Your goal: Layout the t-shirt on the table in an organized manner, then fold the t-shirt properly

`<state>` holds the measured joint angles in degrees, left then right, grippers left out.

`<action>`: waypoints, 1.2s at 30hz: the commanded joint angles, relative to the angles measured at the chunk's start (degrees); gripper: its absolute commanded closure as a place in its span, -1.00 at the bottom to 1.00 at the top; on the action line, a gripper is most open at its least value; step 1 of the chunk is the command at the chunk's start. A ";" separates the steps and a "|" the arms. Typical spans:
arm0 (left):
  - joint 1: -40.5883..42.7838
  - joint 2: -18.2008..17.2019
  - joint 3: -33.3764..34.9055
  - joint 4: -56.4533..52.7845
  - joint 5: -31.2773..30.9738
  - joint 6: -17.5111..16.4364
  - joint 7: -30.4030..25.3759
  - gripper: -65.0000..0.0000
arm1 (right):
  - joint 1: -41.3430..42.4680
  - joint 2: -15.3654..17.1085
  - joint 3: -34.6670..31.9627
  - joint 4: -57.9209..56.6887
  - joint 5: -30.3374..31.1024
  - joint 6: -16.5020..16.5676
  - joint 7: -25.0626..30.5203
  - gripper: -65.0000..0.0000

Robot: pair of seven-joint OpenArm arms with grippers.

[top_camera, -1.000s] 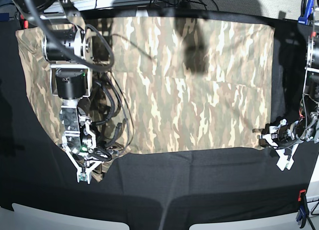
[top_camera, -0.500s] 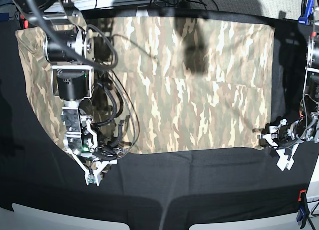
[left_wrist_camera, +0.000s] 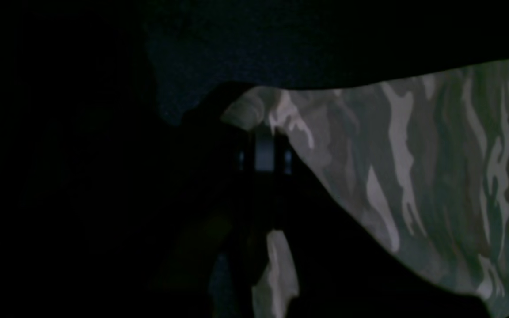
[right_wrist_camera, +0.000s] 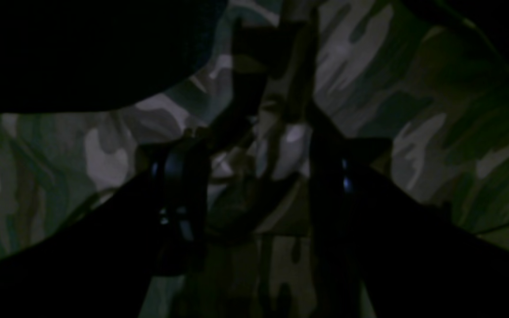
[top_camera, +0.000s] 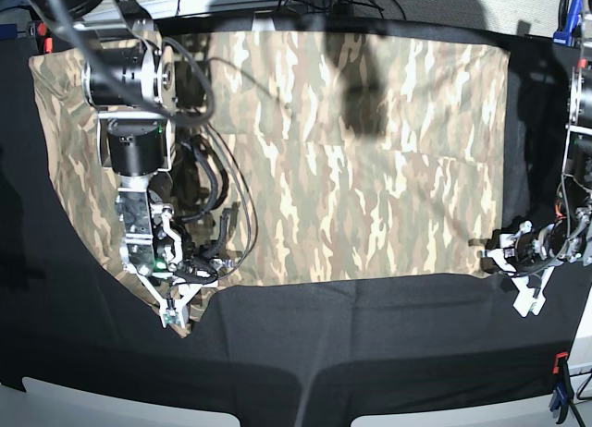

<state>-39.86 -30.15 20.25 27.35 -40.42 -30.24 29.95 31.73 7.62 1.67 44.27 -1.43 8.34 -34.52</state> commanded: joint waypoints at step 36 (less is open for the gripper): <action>-0.20 -2.89 -0.39 12.22 -0.07 -0.02 5.57 1.00 | -1.64 0.59 0.13 14.49 -4.37 8.22 -2.14 1.00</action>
<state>-38.33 -32.03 20.25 38.92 -40.01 -30.11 36.51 27.83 7.92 1.65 57.49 -6.02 16.53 -37.69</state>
